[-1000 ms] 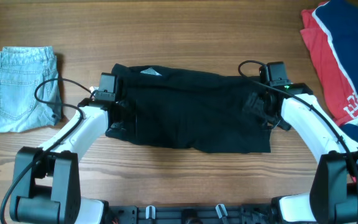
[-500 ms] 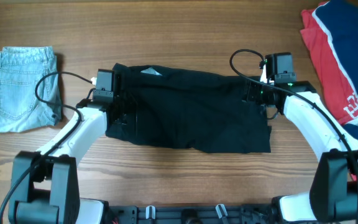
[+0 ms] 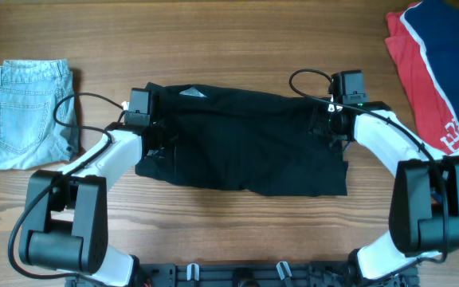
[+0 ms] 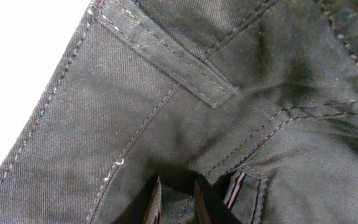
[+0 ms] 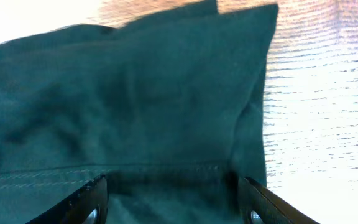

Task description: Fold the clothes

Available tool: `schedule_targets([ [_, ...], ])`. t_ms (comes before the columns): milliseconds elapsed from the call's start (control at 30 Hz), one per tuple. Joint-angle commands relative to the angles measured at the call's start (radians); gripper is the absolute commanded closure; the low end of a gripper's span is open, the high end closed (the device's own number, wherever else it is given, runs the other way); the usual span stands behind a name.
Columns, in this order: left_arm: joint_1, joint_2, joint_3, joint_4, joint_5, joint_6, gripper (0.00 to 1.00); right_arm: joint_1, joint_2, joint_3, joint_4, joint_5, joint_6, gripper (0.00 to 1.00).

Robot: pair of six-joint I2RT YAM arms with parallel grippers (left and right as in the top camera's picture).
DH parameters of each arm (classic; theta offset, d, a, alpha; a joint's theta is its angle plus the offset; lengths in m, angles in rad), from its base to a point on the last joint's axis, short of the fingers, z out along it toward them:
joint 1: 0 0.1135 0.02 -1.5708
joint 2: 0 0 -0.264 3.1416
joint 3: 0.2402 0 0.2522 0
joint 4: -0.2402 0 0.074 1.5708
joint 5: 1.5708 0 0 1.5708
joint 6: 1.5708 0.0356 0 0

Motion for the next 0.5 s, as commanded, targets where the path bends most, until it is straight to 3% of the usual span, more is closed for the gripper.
schedule_targets([
  [0,0.006,0.054,-0.016,-0.011,-0.003,0.02,0.81,-0.006,0.043,0.017,0.026,0.044,0.034,0.33],
  [133,0.006,0.054,-0.016,-0.011,-0.003,0.02,0.81,-0.006,0.061,0.017,0.043,0.041,0.037,0.37],
  [167,0.006,0.054,-0.016,-0.011,-0.003,0.02,0.81,-0.006,0.061,0.017,0.045,0.041,0.037,0.47],
  [233,0.006,0.054,-0.016,-0.011,-0.003,0.02,0.81,-0.006,0.061,0.017,0.045,0.042,0.037,0.88],
  [267,0.006,0.054,-0.016,-0.011,-0.003,0.02,0.81,-0.006,0.061,0.017,0.045,0.042,0.037,0.94],
  [467,0.006,0.054,-0.016,-0.011,-0.003,0.02,0.81,-0.006,0.01,0.034,0.042,0.043,0.055,0.96],
])
